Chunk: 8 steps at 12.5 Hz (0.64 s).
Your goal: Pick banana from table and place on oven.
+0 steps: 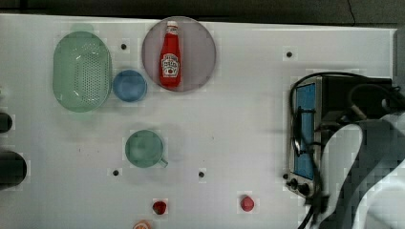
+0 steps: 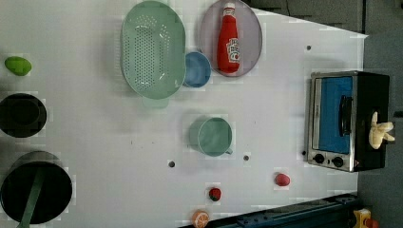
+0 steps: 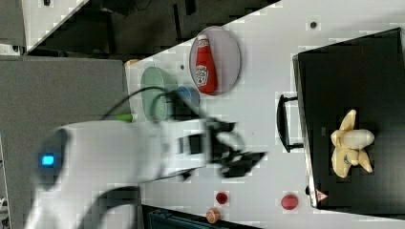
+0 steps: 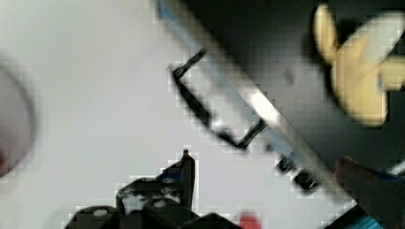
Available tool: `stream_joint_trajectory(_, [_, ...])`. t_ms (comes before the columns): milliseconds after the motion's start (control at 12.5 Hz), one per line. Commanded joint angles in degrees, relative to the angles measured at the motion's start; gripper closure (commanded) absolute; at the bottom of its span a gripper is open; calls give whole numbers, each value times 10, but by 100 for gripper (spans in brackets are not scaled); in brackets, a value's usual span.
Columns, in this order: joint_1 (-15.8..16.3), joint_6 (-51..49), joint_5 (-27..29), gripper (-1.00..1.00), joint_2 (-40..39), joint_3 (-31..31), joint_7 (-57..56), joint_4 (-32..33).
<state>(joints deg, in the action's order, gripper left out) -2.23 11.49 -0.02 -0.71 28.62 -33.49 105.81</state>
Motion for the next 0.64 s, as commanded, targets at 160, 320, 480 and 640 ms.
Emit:
stream_joint_trajectory(160, [38,-65,-16,-100,98,-135,262,-18])
stream_joint_trajectory(320, [38,-98,-39,-100,132,-188,339,-17])
stream_joint_trajectory(480, [38,-132,-39,-100,156,-227,391,-15])
stream_joint_trajectory(640, [38,-142,-39,-100,174,-240,405,-10])
